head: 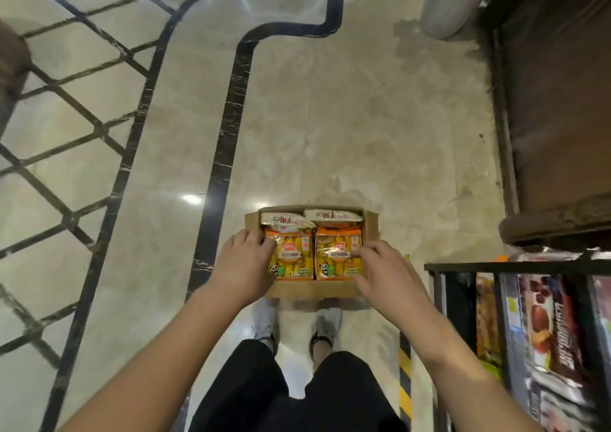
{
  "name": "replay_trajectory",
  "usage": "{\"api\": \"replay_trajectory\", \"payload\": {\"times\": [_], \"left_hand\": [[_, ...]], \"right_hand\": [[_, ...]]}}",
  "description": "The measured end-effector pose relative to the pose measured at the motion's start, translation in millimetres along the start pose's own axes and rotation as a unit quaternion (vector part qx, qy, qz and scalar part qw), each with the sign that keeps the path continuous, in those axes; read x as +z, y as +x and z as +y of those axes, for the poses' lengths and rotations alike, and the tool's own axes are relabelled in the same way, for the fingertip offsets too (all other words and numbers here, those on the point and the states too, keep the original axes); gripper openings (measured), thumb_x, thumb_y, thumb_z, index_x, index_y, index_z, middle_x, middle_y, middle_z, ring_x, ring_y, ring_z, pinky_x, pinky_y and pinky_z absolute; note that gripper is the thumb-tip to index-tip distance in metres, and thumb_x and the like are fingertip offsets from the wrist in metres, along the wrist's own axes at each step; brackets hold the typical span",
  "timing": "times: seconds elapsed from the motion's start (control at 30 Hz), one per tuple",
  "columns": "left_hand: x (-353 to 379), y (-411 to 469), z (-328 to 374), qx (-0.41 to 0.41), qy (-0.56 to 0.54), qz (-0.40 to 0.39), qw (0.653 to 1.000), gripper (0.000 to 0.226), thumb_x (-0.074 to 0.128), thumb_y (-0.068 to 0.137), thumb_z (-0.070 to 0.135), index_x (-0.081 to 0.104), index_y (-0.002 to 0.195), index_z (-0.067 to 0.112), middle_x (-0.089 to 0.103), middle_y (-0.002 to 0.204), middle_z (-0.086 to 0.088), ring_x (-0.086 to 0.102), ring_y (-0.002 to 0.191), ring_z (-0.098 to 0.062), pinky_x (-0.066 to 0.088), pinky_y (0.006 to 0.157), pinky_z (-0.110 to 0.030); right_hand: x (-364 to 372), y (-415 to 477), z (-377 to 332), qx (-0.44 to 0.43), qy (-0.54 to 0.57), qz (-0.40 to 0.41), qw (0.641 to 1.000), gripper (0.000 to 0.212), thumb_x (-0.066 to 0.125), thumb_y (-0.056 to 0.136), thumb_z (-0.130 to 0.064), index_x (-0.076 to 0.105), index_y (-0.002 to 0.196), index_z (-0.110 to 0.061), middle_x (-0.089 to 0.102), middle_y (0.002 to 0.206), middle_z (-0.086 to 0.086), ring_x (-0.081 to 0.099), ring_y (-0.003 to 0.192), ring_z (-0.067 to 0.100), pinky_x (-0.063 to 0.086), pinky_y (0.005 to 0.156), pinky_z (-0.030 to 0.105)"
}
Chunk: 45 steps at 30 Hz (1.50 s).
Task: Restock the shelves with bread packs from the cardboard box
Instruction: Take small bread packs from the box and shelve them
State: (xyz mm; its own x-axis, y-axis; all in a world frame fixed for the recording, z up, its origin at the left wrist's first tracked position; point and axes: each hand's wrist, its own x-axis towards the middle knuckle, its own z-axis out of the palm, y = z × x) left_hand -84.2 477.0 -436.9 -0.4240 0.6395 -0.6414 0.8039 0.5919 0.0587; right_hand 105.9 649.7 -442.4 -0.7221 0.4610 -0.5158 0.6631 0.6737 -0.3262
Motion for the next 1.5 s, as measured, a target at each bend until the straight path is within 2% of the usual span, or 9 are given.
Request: {"api": "replay_trajectory", "payload": {"times": [0.17, 0.43, 0.53, 0.63, 0.73, 0.97, 1.17, 1.33, 1.5], "left_hand": [[40.8, 61.2, -8.4, -0.009, -0.026, -0.038, 0.999, 0.064, 0.061, 0.101, 0.043, 0.036, 0.157, 0.023, 0.04, 0.16, -0.006, 0.038, 0.147, -0.027, 0.037, 0.119, -0.041], [162.3, 194.1, -39.4, -0.05, -0.177, -0.098, 0.978, 0.067, 0.07, 0.097, 0.043, 0.042, 0.154, 0.023, 0.046, 0.154, -0.005, 0.051, 0.136, -0.025, 0.048, 0.11, -0.04], [216.0, 242.8, -49.8, -0.093, -0.301, -0.134, 0.94, 0.071, 0.075, 0.094, 0.041, 0.044, 0.154, 0.018, 0.052, 0.15, -0.005, 0.056, 0.133, -0.026, 0.051, 0.109, -0.042], [267.9, 286.9, -63.0, -0.165, -0.441, -0.152, 0.869, 0.083, 0.078, 0.083, 0.053, 0.048, 0.149, 0.014, 0.062, 0.144, -0.003, 0.065, 0.123, -0.024, 0.055, 0.106, -0.047], [316.0, 323.9, -69.7, -0.251, -0.522, -0.152, 0.801, 0.082, 0.08, 0.089, 0.045, 0.04, 0.151, 0.01, 0.058, 0.144, -0.004, 0.062, 0.127, -0.028, 0.052, 0.11, -0.049], [386.6, 385.9, -68.3, -0.333, -0.539, -0.148, 0.76, 0.091, 0.075, 0.096, 0.036, 0.019, 0.162, 0.009, 0.045, 0.16, -0.014, 0.046, 0.146, -0.036, 0.04, 0.117, -0.05], [418.9, 402.5, -71.4, -0.355, -0.566, -0.121, 0.734, 0.083, 0.085, 0.085, 0.034, 0.04, 0.153, 0.016, 0.058, 0.15, -0.007, 0.057, 0.138, -0.032, 0.044, 0.116, -0.056], [410.6, 395.6, -63.2, -0.339, -0.576, -0.098, 0.737, 0.089, 0.091, 0.079, 0.031, 0.04, 0.15, 0.015, 0.061, 0.142, -0.005, 0.06, 0.132, -0.028, 0.049, 0.109, -0.051], [393.1, 379.7, -57.2, -0.307, -0.614, -0.105, 0.719, 0.093, 0.099, 0.048, 0.049, 0.064, 0.129, 0.021, 0.077, 0.119, -0.001, 0.075, 0.106, -0.023, 0.058, 0.101, -0.052]], "right_hand": [[40.2, 50.7, 28.1, 0.028, 0.035, -0.034, 0.998, 0.047, 0.056, 0.102, -0.033, 0.048, 0.148, -0.03, 0.044, 0.148, -0.01, 0.046, 0.136, 0.015, 0.041, 0.111, 0.035], [158.2, 157.4, 83.4, 0.091, 0.106, -0.047, 0.989, 0.045, 0.065, 0.098, -0.03, 0.054, 0.141, -0.024, 0.046, 0.147, -0.002, 0.054, 0.128, 0.017, 0.046, 0.1, 0.03], [208.4, 189.7, 105.3, 0.101, 0.118, -0.057, 0.986, 0.049, 0.068, 0.096, -0.031, 0.055, 0.142, -0.022, 0.044, 0.149, 0.0, 0.049, 0.134, 0.019, 0.041, 0.098, 0.027], [252.4, 218.9, 122.5, 0.107, 0.119, -0.086, 0.983, 0.05, 0.066, 0.097, -0.03, 0.052, 0.145, -0.021, 0.045, 0.148, 0.001, 0.05, 0.132, 0.021, 0.044, 0.102, 0.035], [290.1, 242.6, 139.7, 0.116, 0.109, -0.09, 0.983, 0.051, 0.067, 0.097, -0.03, 0.053, 0.145, -0.021, 0.047, 0.147, 0.001, 0.049, 0.133, 0.02, 0.043, 0.105, 0.035], [350.0, 270.5, 174.3, 0.121, 0.103, -0.106, 0.982, 0.051, 0.067, 0.097, -0.034, 0.052, 0.145, -0.023, 0.047, 0.145, -0.001, 0.052, 0.13, 0.017, 0.042, 0.093, 0.027], [364.1, 286.9, 195.8, 0.14, 0.102, -0.098, 0.98, 0.048, 0.067, 0.096, -0.038, 0.055, 0.14, -0.023, 0.05, 0.14, -0.002, 0.054, 0.125, 0.017, 0.047, 0.094, 0.028], [353.6, 288.3, 205.2, 0.147, 0.106, -0.107, 0.978, 0.05, 0.068, 0.096, -0.036, 0.053, 0.141, -0.023, 0.049, 0.141, -0.001, 0.055, 0.128, 0.019, 0.048, 0.1, 0.032], [339.6, 293.5, 211.3, 0.201, 0.115, -0.114, 0.966, 0.055, 0.068, 0.096, -0.039, 0.047, 0.145, -0.025, 0.05, 0.144, 0.001, 0.057, 0.126, 0.02, 0.05, 0.1, 0.035]]}}
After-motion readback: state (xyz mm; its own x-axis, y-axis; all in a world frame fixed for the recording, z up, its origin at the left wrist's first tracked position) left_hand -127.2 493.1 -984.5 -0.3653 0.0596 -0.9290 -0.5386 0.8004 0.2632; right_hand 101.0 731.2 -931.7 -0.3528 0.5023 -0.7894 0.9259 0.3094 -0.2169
